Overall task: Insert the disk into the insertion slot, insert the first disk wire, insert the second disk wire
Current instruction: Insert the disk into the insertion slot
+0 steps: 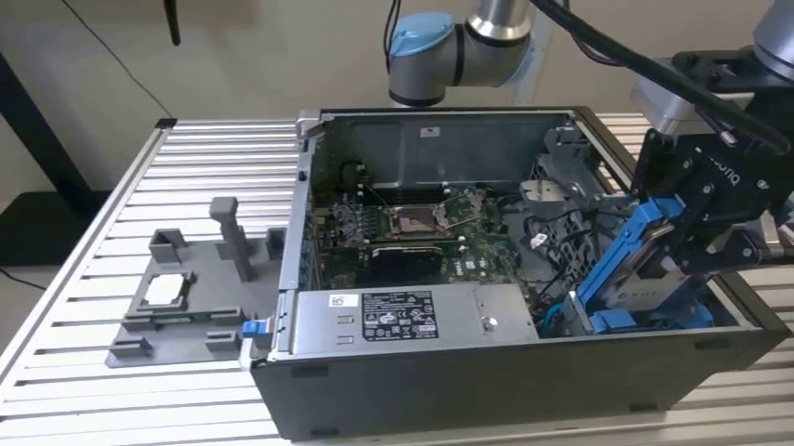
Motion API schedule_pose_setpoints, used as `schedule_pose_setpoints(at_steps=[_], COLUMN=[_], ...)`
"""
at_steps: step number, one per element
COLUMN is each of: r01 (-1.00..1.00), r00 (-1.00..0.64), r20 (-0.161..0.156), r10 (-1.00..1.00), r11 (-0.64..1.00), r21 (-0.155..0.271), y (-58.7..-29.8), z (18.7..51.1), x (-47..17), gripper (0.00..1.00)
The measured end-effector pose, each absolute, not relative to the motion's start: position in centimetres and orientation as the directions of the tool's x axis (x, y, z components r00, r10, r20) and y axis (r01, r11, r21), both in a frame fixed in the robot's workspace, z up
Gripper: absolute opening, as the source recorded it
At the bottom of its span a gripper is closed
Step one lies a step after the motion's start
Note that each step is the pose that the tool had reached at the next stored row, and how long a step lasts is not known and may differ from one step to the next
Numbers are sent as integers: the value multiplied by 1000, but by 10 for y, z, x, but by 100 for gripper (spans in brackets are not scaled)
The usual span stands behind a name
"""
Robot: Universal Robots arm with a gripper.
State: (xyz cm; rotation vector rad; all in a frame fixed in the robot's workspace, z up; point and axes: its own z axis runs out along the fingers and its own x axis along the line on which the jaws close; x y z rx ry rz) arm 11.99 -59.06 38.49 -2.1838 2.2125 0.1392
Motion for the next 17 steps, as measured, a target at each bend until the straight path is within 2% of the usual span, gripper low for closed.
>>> schedule_pose_setpoints(at_steps=[10,12,13,17], r01=[-999,-999,-999,-999], r00=[-14,-14,-15,-15], r20=[-84,-84,-84,-84], r10=[-996,-996,-996,-996], r11=[11,11,11,11], r21=[43,43,44,45], y=[-591,-591,-591,-591], z=[369,369,370,384], x=[120,120,120,120], gripper=[33,34,40,40])
